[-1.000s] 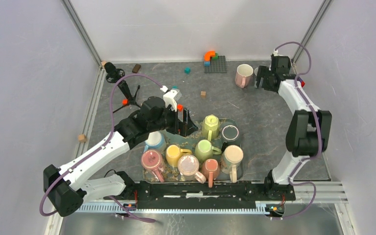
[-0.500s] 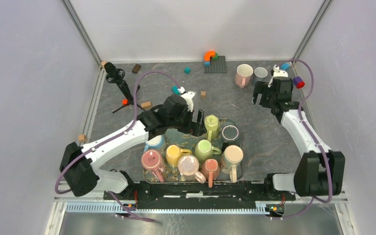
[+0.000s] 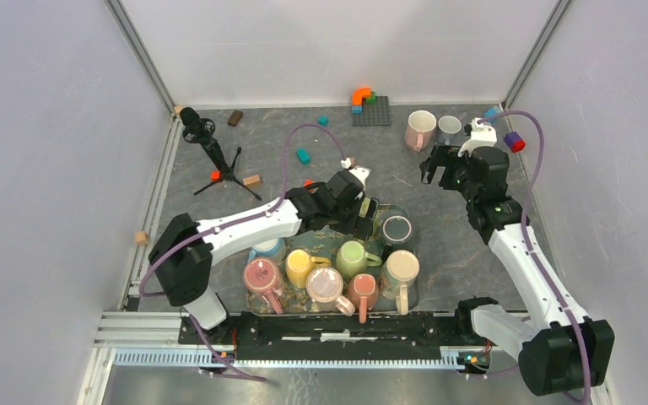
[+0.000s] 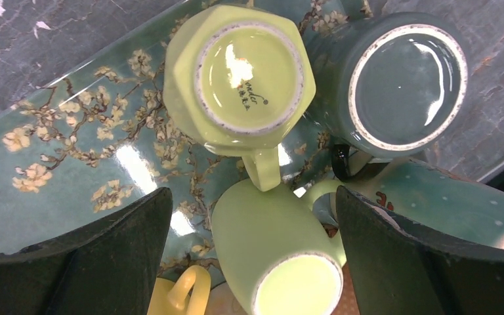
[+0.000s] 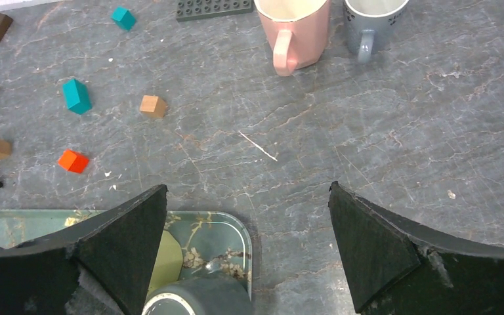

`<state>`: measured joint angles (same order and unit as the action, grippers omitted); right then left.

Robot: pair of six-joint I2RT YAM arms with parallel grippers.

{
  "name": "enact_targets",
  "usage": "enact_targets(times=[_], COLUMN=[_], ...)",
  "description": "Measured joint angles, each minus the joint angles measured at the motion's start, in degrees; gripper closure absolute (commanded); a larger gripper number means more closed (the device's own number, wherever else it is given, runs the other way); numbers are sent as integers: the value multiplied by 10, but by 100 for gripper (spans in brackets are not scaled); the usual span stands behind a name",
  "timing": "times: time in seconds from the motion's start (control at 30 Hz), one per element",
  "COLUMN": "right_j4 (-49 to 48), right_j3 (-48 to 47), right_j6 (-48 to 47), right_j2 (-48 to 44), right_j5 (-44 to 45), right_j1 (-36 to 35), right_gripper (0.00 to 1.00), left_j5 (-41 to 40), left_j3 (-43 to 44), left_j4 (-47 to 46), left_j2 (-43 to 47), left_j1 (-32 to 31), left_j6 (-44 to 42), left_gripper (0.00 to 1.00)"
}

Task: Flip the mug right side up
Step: Turn over the cup on the tray.

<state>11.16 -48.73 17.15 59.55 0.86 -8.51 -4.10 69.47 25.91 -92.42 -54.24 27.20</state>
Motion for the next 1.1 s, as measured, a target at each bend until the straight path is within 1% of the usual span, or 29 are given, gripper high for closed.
enact_targets(times=[0.23,0.63,1.1], right_j4=[-12,-17,-34], right_j3=[20,34,47], right_j6=[12,23,28], right_j2=[-16,-22,-24], right_j5=[-24,-41,-54], right_j1=[-2,-5,-9], right_gripper=[2,2,2], left_j5=[-33,-88,-90], left_j3=[21,21,22], left_j4=[3,6,15], left_j2=[-47,-71,-82], left_j1=[-7,-6,21], left_j6=[0,-1,-6], left_gripper=[0,0,0])
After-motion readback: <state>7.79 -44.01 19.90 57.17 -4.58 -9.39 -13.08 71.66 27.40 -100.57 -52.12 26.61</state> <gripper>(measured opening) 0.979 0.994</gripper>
